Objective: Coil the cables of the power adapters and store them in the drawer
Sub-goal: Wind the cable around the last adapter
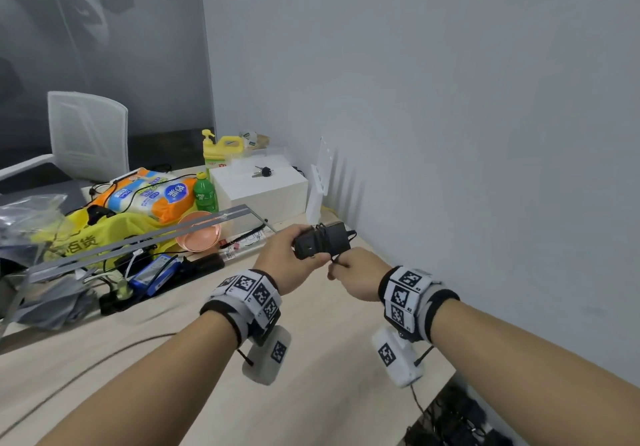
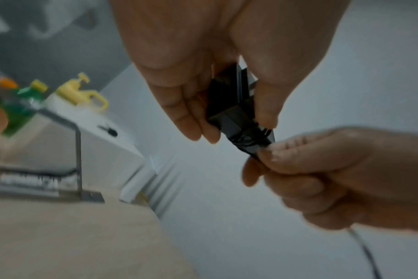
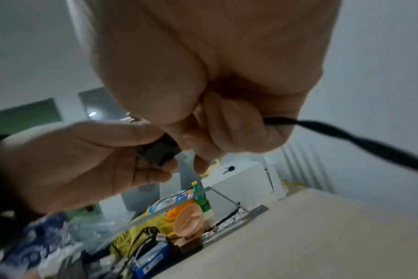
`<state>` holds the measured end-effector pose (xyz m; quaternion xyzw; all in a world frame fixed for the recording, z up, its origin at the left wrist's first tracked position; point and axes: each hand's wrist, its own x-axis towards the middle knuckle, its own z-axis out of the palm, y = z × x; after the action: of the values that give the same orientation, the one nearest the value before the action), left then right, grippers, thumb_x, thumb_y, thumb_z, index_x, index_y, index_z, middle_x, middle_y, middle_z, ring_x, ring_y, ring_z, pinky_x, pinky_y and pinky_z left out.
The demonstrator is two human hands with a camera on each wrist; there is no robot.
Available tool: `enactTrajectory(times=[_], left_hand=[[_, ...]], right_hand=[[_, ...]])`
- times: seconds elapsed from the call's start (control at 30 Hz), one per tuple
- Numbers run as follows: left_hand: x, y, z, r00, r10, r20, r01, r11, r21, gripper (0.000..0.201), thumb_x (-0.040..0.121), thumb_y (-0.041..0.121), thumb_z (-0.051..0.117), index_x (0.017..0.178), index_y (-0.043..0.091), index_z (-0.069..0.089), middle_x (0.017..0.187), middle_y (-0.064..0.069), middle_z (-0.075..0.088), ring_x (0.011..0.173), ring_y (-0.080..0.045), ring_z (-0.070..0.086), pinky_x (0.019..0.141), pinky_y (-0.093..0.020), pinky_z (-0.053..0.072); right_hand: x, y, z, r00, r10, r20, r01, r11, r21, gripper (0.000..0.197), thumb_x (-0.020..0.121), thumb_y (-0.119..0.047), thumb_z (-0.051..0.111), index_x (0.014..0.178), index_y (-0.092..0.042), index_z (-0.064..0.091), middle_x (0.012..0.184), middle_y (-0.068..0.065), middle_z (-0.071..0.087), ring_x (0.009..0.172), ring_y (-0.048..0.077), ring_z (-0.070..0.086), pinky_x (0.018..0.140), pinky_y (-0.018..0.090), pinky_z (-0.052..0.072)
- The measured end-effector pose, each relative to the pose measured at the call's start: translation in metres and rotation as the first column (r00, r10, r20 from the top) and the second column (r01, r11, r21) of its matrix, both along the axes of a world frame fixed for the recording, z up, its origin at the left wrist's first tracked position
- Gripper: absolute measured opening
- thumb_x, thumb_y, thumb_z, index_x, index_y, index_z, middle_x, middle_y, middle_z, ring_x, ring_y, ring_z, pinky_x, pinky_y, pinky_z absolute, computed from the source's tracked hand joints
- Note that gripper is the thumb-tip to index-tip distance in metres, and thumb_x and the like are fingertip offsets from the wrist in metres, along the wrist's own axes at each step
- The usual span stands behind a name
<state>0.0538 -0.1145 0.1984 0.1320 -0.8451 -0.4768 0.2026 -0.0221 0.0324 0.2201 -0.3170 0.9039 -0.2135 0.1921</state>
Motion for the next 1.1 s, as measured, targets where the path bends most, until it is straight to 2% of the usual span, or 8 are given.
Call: enactTrajectory(times=[0.13, 0.23, 0.47, 0.67, 0.77, 0.87, 0.97, 1.1], left_hand=[[-0.004, -0.005, 0.000, 0.990, 0.002, 0.141, 0.052, 0.925, -0.377, 0.049, 0.078, 0.028, 0.074, 0.122, 0.027, 0.053, 0.107, 0.003, 0.059, 0.097, -0.016, 0.056, 0.081, -0.026, 0.040], [-0.005, -0.012, -0.006, 0.963, -0.046, 0.266, 0.170, 0.869, -0.465, 0.050, 0.078, 0.025, 0.074, 0.122, 0.028, 0.051, 0.110, 0.001, 0.058, 0.101, -0.020, 0.057, 0.079, -0.028, 0.043], [0.007, -0.017, -0.003, 0.896, -0.284, 0.342, 0.408, 0.830, -0.379, 0.053, 0.076, 0.020, 0.077, 0.122, 0.034, 0.054, 0.106, 0.009, 0.062, 0.096, -0.012, 0.056, 0.082, -0.025, 0.042], [0.014, -0.010, -0.001, 0.828, -0.533, 0.173, 0.542, 0.840, -0.006, 0.053, 0.078, 0.011, 0.077, 0.124, 0.025, 0.054, 0.103, 0.006, 0.064, 0.087, -0.002, 0.061, 0.076, -0.010, 0.045], [0.017, -0.006, -0.006, 0.867, -0.497, -0.036, 0.487, 0.830, 0.272, 0.056, 0.074, 0.013, 0.078, 0.125, 0.020, 0.055, 0.109, -0.004, 0.064, 0.095, -0.005, 0.062, 0.085, -0.019, 0.051], [0.017, 0.002, -0.014, 0.901, -0.394, -0.180, 0.428, 0.747, 0.509, 0.053, 0.067, 0.017, 0.079, 0.117, 0.022, 0.060, 0.101, -0.005, 0.065, 0.091, -0.019, 0.063, 0.087, -0.037, 0.053], [0.009, 0.008, -0.015, 0.964, -0.202, -0.175, 0.267, 0.721, 0.640, 0.040, 0.074, 0.009, 0.076, 0.112, 0.014, 0.062, 0.091, -0.009, 0.065, 0.079, -0.021, 0.063, 0.081, -0.038, 0.054], [-0.003, 0.004, -0.017, 0.998, 0.065, 0.003, -0.065, 0.976, 0.207, 0.033, 0.075, 0.028, 0.079, 0.101, 0.024, 0.059, 0.088, 0.004, 0.064, 0.076, -0.013, 0.060, 0.076, -0.030, 0.050]], right_hand=[[0.001, -0.002, 0.021, 0.983, 0.115, -0.142, -0.084, 0.975, 0.205, 0.032, 0.096, -0.034, 0.048, 0.092, -0.012, 0.070, 0.086, 0.005, 0.067, 0.077, 0.024, 0.062, 0.071, 0.033, 0.050], [-0.004, -0.006, 0.040, 0.964, 0.165, -0.206, -0.113, 0.963, 0.245, 0.036, 0.095, -0.038, 0.051, 0.087, -0.009, 0.070, 0.069, 0.001, 0.058, 0.067, 0.021, 0.055, 0.060, 0.029, 0.043], [-0.032, 0.013, 0.051, 0.977, 0.124, -0.172, -0.115, 0.991, 0.065, 0.031, 0.083, -0.045, 0.071, 0.075, -0.015, 0.070, 0.068, -0.004, 0.062, 0.064, 0.012, 0.055, 0.067, 0.029, 0.048], [-0.038, 0.021, 0.034, 0.992, 0.074, -0.107, -0.085, 0.991, -0.104, 0.029, 0.085, -0.040, 0.070, 0.062, -0.022, 0.067, 0.059, 0.002, 0.052, 0.055, 0.015, 0.044, 0.056, 0.027, 0.039], [-0.038, 0.027, 0.020, 0.999, -0.034, 0.000, 0.033, 0.964, -0.265, 0.043, 0.091, -0.030, 0.064, 0.051, -0.018, 0.052, 0.055, 0.003, 0.036, 0.049, 0.015, 0.030, 0.045, 0.022, 0.027], [-0.029, 0.027, 0.005, 0.982, -0.079, 0.174, 0.127, 0.950, -0.286, 0.035, 0.094, -0.012, 0.052, 0.060, -0.002, 0.054, 0.051, -0.001, 0.032, 0.049, 0.016, 0.023, 0.040, 0.018, 0.020], [-0.017, 0.023, -0.006, 0.983, -0.102, 0.151, 0.133, 0.968, -0.212, 0.044, 0.097, -0.043, 0.048, 0.066, -0.017, 0.067, 0.051, -0.007, 0.045, 0.045, 0.012, 0.037, 0.046, 0.022, 0.030], [-0.003, 0.015, -0.017, 1.000, 0.025, 0.008, -0.025, 1.000, -0.010, 0.038, 0.101, -0.036, 0.042, 0.089, -0.015, 0.071, 0.076, -0.006, 0.059, 0.074, 0.016, 0.055, 0.067, 0.027, 0.040]])
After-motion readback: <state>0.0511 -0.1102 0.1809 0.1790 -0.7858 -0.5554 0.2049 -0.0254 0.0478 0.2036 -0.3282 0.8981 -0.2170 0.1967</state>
